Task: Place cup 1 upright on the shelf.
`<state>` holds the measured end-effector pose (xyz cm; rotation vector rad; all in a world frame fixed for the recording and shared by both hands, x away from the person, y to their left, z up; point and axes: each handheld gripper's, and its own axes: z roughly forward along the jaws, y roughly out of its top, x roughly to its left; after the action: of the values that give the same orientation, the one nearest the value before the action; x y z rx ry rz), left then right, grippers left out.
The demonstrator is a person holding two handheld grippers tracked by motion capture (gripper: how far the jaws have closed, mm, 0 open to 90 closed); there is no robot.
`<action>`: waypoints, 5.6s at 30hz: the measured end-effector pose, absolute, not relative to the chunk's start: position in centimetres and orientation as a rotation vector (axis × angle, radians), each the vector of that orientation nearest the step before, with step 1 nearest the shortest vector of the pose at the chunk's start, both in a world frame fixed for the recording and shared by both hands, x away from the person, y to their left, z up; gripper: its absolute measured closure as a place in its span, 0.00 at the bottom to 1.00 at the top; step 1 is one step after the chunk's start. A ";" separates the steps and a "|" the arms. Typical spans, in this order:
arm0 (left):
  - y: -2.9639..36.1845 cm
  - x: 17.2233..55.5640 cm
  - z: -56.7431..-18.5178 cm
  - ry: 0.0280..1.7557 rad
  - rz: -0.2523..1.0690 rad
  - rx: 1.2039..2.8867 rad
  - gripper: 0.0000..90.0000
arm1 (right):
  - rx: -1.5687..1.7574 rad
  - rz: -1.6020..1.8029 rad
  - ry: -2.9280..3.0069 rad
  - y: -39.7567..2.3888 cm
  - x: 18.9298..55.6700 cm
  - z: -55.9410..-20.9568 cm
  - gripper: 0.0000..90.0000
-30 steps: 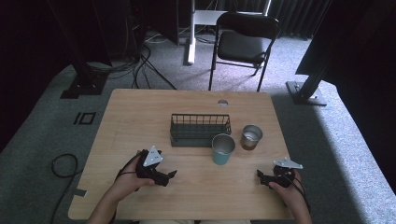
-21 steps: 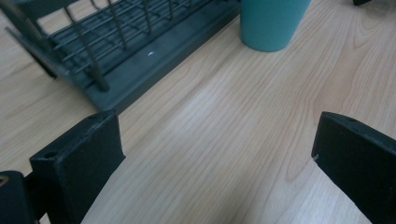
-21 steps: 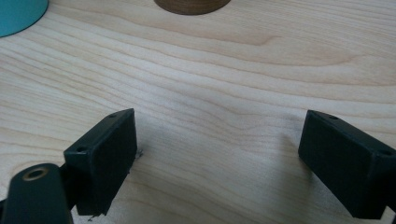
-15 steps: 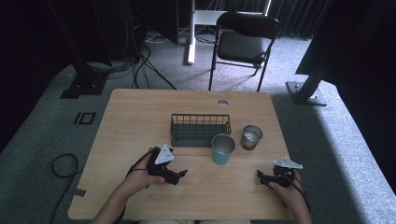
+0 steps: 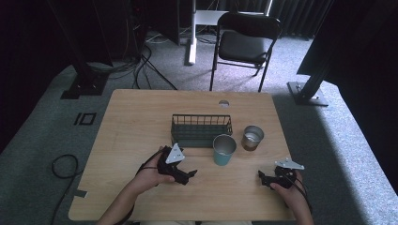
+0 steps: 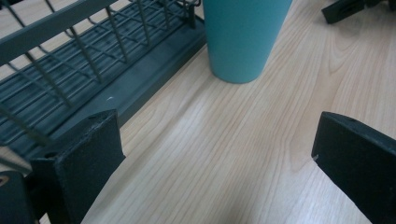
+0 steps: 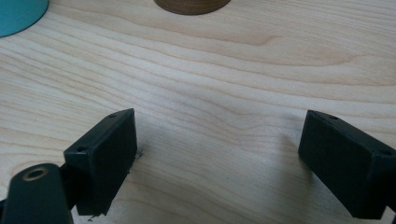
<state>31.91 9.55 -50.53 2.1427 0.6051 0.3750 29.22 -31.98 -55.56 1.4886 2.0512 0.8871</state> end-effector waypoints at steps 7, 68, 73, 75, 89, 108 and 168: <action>7.7 32.4 -50.5 0.587 0.380 2.119 0.03 | 1.489 0.887 2.051 -32.0 29.2 -55.6 0.12; -2.9 35.4 -50.9 0.610 0.410 1.966 0.03 | 1.489 0.888 2.051 -32.0 29.2 -55.6 0.12; -3.6 35.4 -51.0 0.661 0.424 1.943 0.05 | 1.489 0.888 2.051 -32.0 29.2 -55.6 0.12; -3.8 35.4 -51.0 0.683 0.440 1.932 0.07 | 1.489 0.888 2.051 -32.0 29.2 -55.6 0.12; -4.0 34.1 -50.5 0.611 0.438 1.948 0.15 | 1.489 0.888 2.050 -32.0 29.2 -55.6 0.12; -3.0 33.3 -46.7 0.525 0.421 1.915 0.15 | 1.489 0.888 2.050 -32.0 29.2 -55.6 0.12; 8.5 40.5 -40.9 0.980 0.809 1.525 0.15 | 1.488 0.888 2.051 -32.0 29.2 -55.6 0.12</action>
<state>40.49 8.48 -40.86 1.5247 0.9802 0.8094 29.23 -31.98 -55.56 1.4885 2.0510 0.8879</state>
